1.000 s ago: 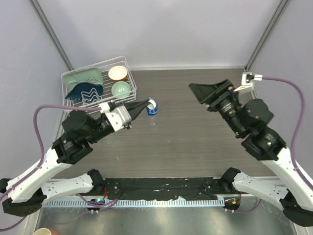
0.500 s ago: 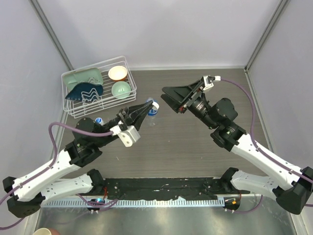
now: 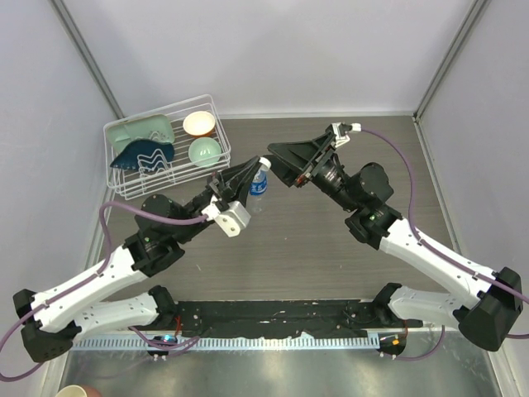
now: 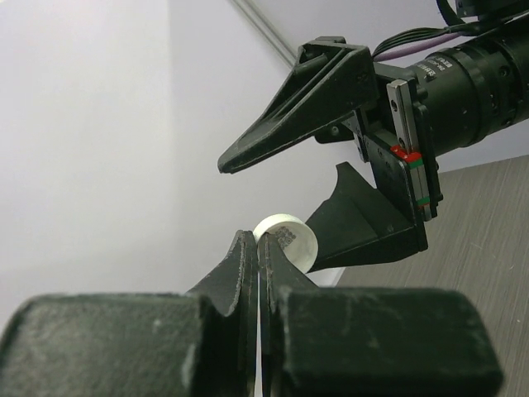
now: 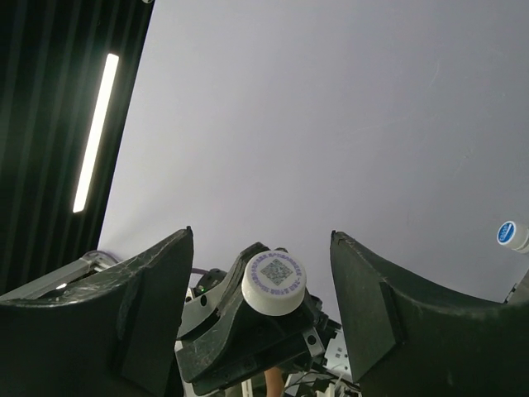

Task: Screw on the bottle caps

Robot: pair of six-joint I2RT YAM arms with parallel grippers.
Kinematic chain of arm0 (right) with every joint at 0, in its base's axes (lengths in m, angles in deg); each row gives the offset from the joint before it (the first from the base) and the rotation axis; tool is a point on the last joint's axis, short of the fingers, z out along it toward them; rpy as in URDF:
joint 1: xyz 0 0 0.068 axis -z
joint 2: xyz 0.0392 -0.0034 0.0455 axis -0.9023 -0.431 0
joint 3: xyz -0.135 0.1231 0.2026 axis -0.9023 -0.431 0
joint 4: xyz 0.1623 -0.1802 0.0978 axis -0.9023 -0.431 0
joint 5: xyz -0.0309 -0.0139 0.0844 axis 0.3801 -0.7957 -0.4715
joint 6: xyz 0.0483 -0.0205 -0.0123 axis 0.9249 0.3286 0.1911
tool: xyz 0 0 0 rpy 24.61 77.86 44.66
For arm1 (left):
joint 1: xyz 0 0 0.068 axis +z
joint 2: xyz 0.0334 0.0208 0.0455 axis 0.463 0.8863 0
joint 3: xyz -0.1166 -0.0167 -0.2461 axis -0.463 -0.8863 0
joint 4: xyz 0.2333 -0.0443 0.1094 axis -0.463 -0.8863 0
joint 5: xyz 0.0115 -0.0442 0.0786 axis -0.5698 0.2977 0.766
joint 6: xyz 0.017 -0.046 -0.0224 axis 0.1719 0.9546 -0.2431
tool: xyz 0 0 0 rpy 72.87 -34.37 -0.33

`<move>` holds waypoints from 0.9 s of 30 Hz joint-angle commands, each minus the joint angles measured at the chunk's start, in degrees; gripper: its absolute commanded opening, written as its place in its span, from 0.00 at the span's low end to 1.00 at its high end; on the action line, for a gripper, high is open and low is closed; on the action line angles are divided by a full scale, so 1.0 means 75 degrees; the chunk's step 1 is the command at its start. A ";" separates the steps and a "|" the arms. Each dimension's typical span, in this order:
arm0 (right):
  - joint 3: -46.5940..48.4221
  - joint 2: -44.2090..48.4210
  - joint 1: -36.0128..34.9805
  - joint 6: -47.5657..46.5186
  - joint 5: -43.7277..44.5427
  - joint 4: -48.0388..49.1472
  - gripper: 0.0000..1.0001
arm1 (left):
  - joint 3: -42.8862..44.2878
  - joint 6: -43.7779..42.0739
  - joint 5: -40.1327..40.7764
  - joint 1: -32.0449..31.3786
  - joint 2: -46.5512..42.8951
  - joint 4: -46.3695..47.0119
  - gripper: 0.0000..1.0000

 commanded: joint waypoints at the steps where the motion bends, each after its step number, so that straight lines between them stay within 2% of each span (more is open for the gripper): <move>1: 0.0101 0.0092 -0.0009 0.0148 -0.0266 0.0733 0.72 | 0.0090 0.0154 0.0026 -0.0033 0.0022 0.0662 0.00; 5: 0.0101 0.0080 -0.0009 0.0218 -0.0395 0.0897 0.65 | 0.0113 0.0213 0.0073 -0.0033 0.0093 0.0662 0.00; 13: 0.0159 -0.0061 -0.0021 0.0453 -0.0676 0.1003 0.65 | 0.0148 0.0201 -0.0044 -0.0033 0.0151 0.0744 0.00; 27: 0.0416 -0.0119 -0.0021 0.0090 -0.0875 0.0336 0.66 | 0.0288 0.0190 -0.0220 -0.0045 0.0198 0.0767 0.00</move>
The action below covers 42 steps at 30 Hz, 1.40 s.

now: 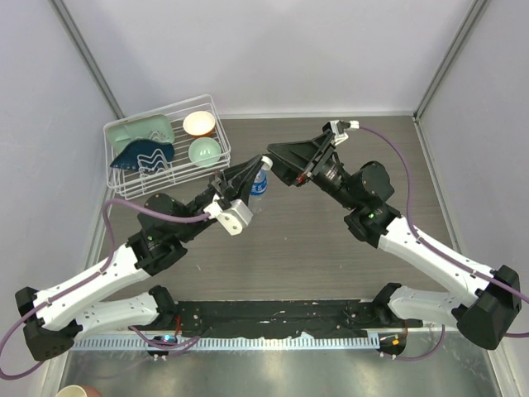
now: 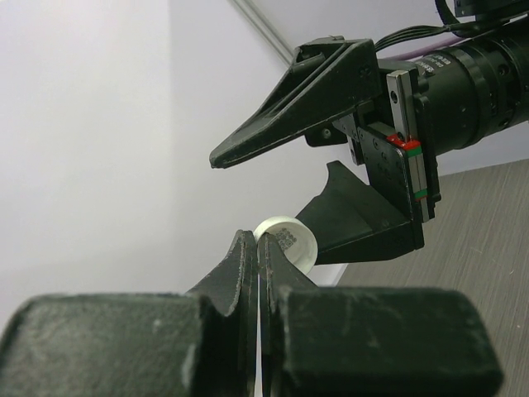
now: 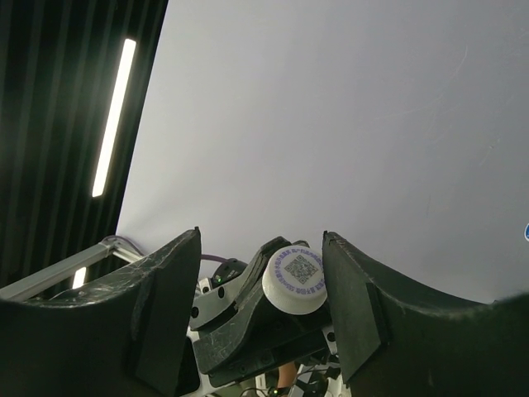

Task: Screw on the bottle caps

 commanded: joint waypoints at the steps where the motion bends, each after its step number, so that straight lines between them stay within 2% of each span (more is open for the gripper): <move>1: 0.0399 0.0018 -0.0064 -0.0344 -0.0427 -0.0265 0.66 | 0.0312 0.0137 -0.0217 -0.0039 0.0035 0.0519 0.00; 12: 0.0622 0.0158 -0.0053 -0.1037 -0.0240 -0.1156 0.67 | 0.0476 0.0419 -0.0252 -0.0180 0.0023 0.0414 0.00; 17: 0.0564 0.0088 -0.0053 -0.0710 -0.0321 -0.0642 0.65 | 0.0348 0.0337 -0.0159 -0.0180 -0.0047 0.0308 0.00; 27: 0.0283 -0.0006 -0.0053 0.0228 -0.0591 0.0273 0.52 | -0.0016 -0.0073 -0.0124 -0.0180 -0.0117 0.0601 0.00; 31: 0.0282 0.0111 -0.0053 0.0205 -0.0614 0.0121 0.52 | -0.0098 -0.0191 -0.0100 -0.0168 -0.0129 0.0754 0.00; 36: 0.0318 0.0135 -0.0053 0.0018 -0.0661 -0.0183 0.57 | 0.0031 -0.0074 -0.0229 -0.0168 -0.0106 0.0777 0.00; 42: 0.0294 0.0147 -0.0053 -0.0018 -0.0696 -0.0231 0.56 | -0.0015 -0.0132 -0.0182 -0.0168 -0.0129 0.0742 0.00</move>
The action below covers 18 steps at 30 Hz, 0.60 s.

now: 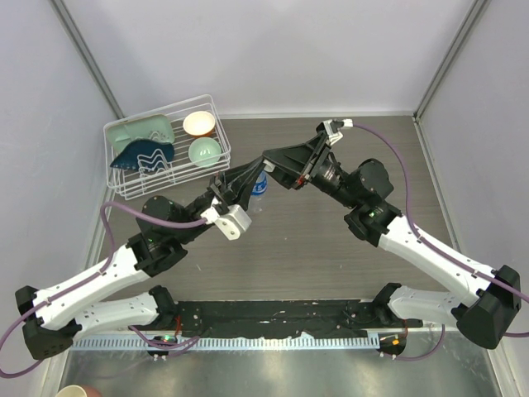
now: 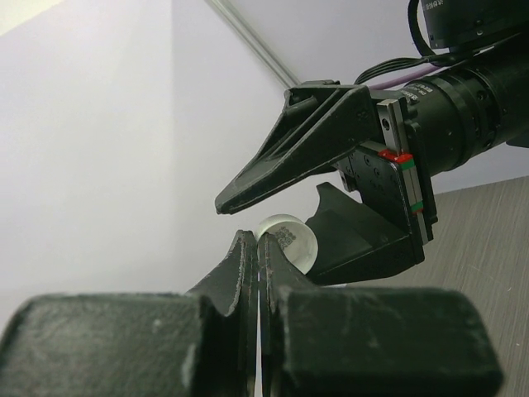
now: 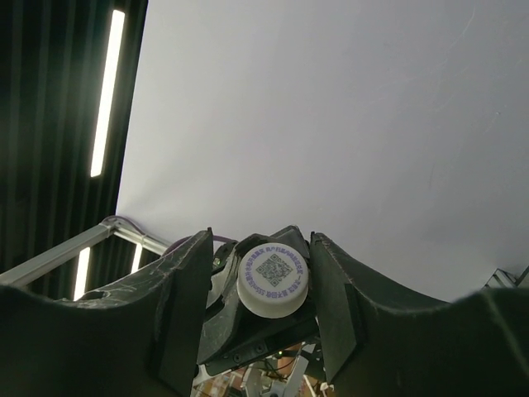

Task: Screw on the bottle caps

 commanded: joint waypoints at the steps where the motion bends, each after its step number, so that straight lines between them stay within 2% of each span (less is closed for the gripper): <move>1: 0.0052 0.0190 -0.0029 -0.0073 -0.0140 0.0201 0.54 | -0.0007 -0.0108 -0.0045 -0.0016 -0.0106 0.0477 0.00; 11: 0.0146 0.0284 -0.0029 -0.0073 -0.0175 0.0247 0.41 | -0.0289 -0.0273 0.0049 -0.0005 -0.0153 0.0512 0.00; 18: 0.0006 0.0448 -0.0018 -0.0096 -0.0222 0.0365 0.38 | -0.0335 -0.0109 0.0376 0.0136 -0.0141 0.0535 0.00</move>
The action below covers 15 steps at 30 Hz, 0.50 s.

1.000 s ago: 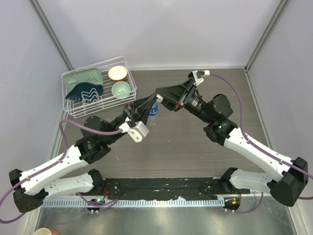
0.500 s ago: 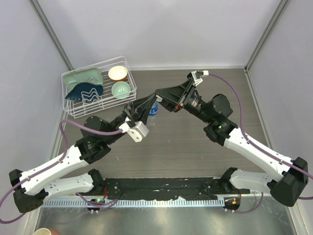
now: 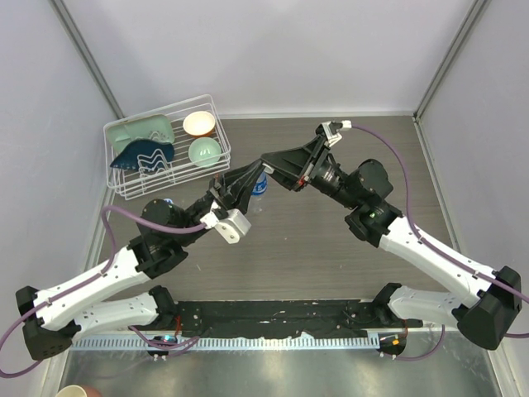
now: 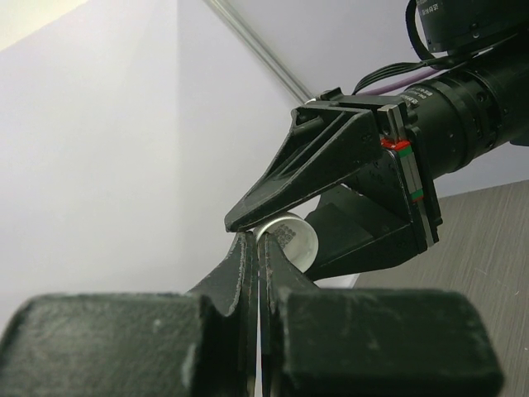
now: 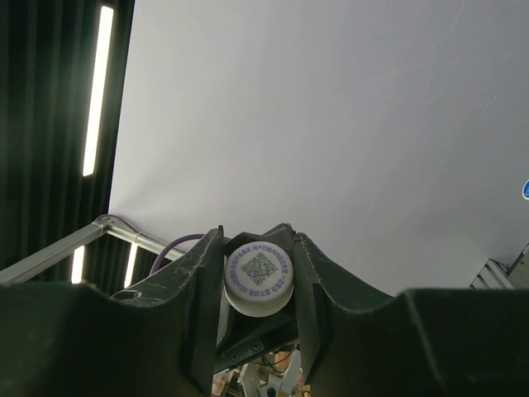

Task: Screw on the bottle caps

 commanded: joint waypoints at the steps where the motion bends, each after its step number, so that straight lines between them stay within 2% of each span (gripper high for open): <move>1: -0.0006 0.0445 -0.0029 -0.0073 -0.0128 0.0595 0.38 | -0.0105 0.0101 0.0391 0.0130 -0.0053 0.0244 0.00; 11: -0.0065 0.0656 -0.0029 -0.0190 -0.0163 0.0571 0.51 | -0.0258 0.0242 0.0661 0.0282 -0.0112 0.0291 0.00; 15: -0.0077 0.0668 -0.0029 -0.0190 -0.0175 0.0618 0.52 | -0.0269 0.0242 0.0684 0.0329 -0.0135 0.0326 0.00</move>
